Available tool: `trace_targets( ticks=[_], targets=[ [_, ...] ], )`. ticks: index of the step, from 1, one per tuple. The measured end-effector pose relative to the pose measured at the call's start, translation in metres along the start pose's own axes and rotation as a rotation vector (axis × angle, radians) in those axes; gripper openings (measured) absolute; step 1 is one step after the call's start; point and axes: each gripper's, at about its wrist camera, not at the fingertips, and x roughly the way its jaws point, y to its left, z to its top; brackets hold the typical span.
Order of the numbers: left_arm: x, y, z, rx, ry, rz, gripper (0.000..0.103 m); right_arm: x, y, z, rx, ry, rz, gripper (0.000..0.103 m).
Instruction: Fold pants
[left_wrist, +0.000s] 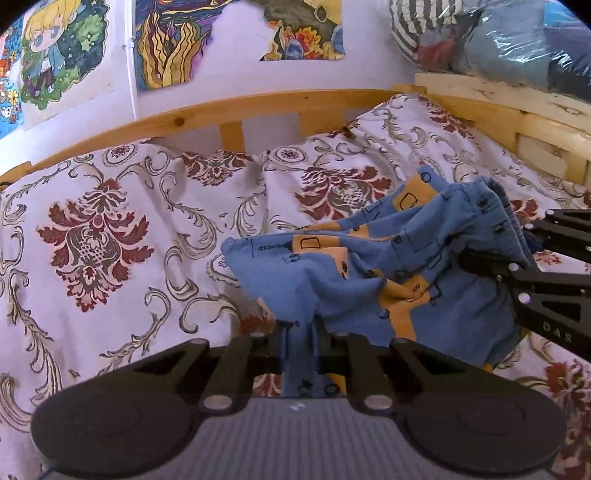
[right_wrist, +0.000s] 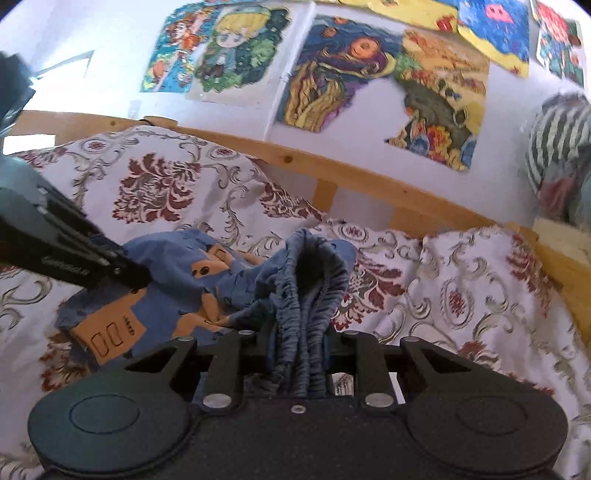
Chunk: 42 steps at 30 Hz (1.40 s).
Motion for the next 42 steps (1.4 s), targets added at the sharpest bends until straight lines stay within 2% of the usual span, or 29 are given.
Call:
trace_targets(
  ticks=[5,9,11,12,14,16,20,23,25,30,34,42],
  targets=[
    [0.026,0.010,-0.019,-0.009,0.090,-0.010,0.016,0.022,0.005,-0.018,0.027,0.096,0.029,0.024],
    [0.030,0.013,-0.028,-0.002,0.100,-0.005,0.026,0.030,0.007,-0.024,0.037,0.138,0.019,0.030],
    [0.030,0.014,-0.028,-0.007,0.106,0.000,0.032,0.032,0.004,-0.026,0.067,0.152,0.011,0.041],
    [0.030,0.016,-0.028,-0.018,0.111,0.000,0.038,0.033,0.000,-0.028,0.087,0.158,0.009,0.045],
    [0.031,0.021,-0.028,-0.048,0.127,0.010,0.051,0.033,-0.005,-0.030,0.127,0.162,-0.003,0.065],
    [0.032,0.030,-0.028,-0.104,0.153,0.016,0.065,0.031,-0.013,-0.033,0.186,0.162,-0.006,0.077],
    [0.033,0.049,-0.032,-0.238,0.192,-0.018,0.070,0.028,-0.027,-0.038,0.292,0.175,-0.011,0.091],
    [0.032,0.051,-0.033,-0.253,0.200,-0.017,0.076,0.022,-0.032,-0.042,0.336,0.174,-0.023,0.100],
    [0.031,0.047,-0.033,-0.232,0.204,-0.003,0.087,0.019,-0.033,-0.042,0.346,0.172,-0.035,0.102],
    [0.027,0.040,-0.034,-0.209,0.209,0.042,0.098,0.009,-0.030,-0.041,0.338,0.162,-0.042,0.102],
    [0.020,0.044,-0.032,-0.249,0.219,0.078,0.099,-0.004,-0.022,-0.034,0.290,0.141,-0.046,0.102],
    [-0.004,0.045,-0.029,-0.293,0.175,0.096,0.103,-0.026,-0.014,-0.021,0.241,0.095,-0.039,0.102]
  ],
)
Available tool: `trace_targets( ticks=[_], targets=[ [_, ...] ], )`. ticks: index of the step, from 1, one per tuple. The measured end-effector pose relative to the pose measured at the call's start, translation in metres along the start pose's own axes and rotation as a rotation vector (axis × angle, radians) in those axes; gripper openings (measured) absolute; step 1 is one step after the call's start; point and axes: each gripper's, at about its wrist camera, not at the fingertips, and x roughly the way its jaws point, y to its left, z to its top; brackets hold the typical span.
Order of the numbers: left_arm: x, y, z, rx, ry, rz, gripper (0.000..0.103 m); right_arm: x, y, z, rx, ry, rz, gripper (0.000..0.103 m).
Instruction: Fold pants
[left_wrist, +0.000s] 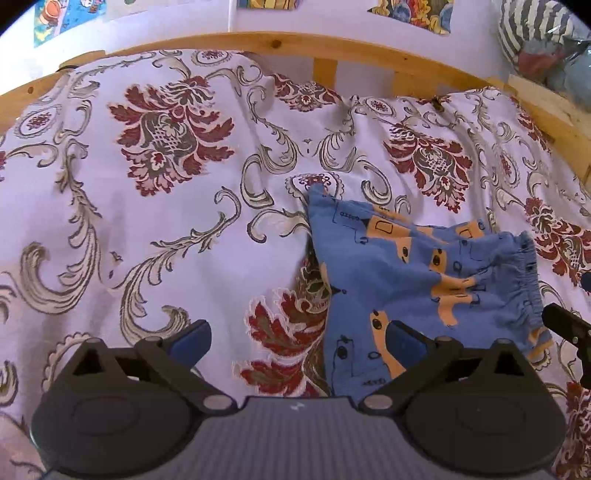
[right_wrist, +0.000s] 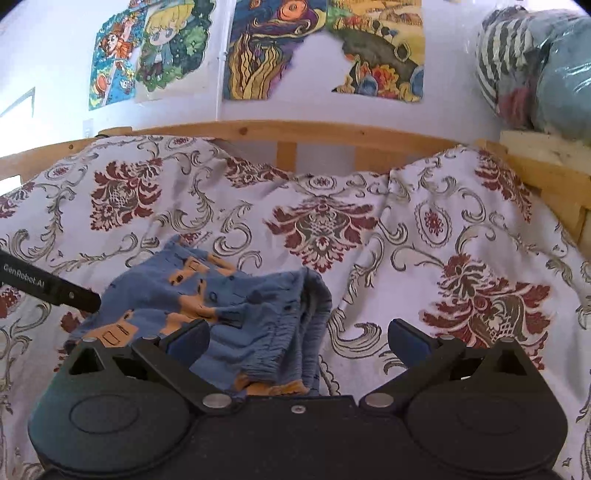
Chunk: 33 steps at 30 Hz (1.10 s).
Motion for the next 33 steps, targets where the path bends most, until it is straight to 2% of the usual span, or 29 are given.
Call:
trace_targets(
  ticks=[7,11,18,33],
  targets=[
    [-0.028,-0.002,-0.015,-0.054,-0.020,0.011,0.103,-0.031,0.009,0.004,0.075,-0.047,-0.013,0.102],
    [-0.050,-0.002,-0.027,-0.129,-0.028,0.006,0.103,-0.051,0.018,0.002,0.079,-0.063,-0.015,0.102],
    [-0.088,-0.004,-0.052,-0.202,-0.064,0.021,0.103,-0.087,0.032,-0.003,0.087,-0.091,-0.011,0.102],
    [-0.140,-0.020,-0.088,-0.125,-0.118,0.062,0.103,-0.140,0.050,-0.013,0.102,-0.105,0.005,0.102]
  ],
)
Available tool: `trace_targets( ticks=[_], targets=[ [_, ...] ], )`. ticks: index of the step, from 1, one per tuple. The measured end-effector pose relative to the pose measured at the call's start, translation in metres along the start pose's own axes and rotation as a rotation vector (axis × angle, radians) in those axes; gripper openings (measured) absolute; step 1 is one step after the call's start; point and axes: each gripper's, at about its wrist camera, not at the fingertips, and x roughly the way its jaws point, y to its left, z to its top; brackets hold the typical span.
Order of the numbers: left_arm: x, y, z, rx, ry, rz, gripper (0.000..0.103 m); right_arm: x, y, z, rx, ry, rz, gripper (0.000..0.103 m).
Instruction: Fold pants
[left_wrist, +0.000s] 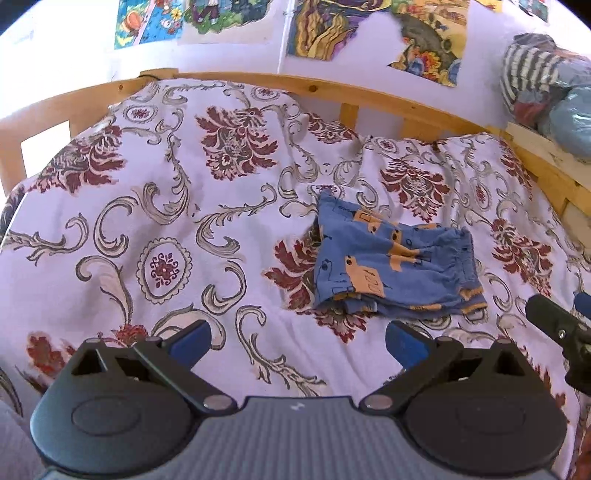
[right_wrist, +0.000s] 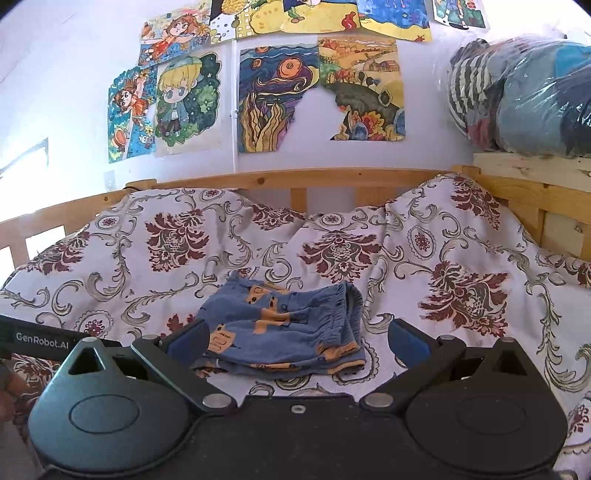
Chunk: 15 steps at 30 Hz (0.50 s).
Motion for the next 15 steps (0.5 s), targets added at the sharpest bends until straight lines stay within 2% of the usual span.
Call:
trace_targets(
  ticks=[15],
  targets=[
    [-0.014,-0.007,-0.009,0.055,-0.017,0.023,0.103,-0.013,0.001,-0.008,-0.011,0.019,-0.017,0.102]
  ],
)
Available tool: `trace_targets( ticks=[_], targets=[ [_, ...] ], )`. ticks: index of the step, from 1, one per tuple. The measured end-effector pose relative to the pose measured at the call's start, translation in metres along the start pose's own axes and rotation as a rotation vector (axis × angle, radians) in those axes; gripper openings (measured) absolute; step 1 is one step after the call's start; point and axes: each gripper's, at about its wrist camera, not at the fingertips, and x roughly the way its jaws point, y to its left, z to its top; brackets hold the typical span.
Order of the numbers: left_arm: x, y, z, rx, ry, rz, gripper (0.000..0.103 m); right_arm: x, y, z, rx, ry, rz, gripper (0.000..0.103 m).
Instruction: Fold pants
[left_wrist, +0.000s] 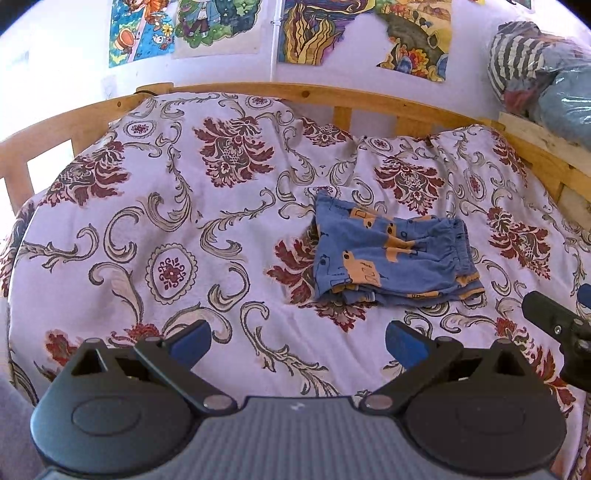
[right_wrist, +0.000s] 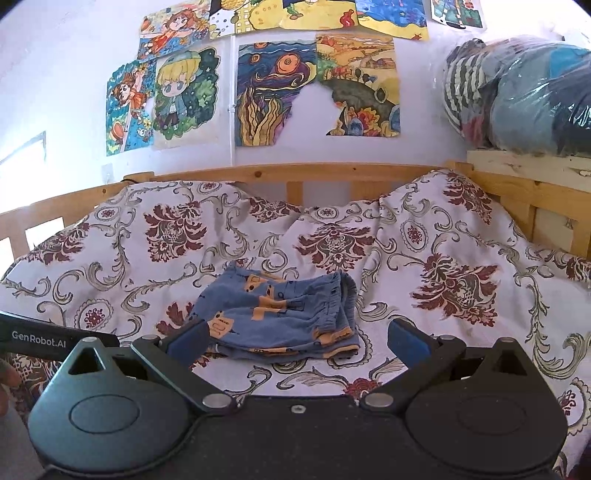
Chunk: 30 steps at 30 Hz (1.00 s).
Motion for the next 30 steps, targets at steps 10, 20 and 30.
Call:
trace_targets(
  ticks=[10,20,30],
  targets=[
    [0.0037,0.0018,-0.0015,-0.004,0.017,0.003,0.103,0.0031,-0.0037,-0.0005,0.014,0.014,-0.015,0.102],
    [0.0044,0.0021,-0.0014,-0.006,0.022,0.006,0.103,0.0028,-0.0051,0.0000,0.028,0.014,-0.023,0.102],
    [0.0046,0.0022,-0.0012,-0.006,0.023,0.006,0.103,0.0026,-0.0050,0.0001,0.024,0.015,-0.022,0.102]
  ],
)
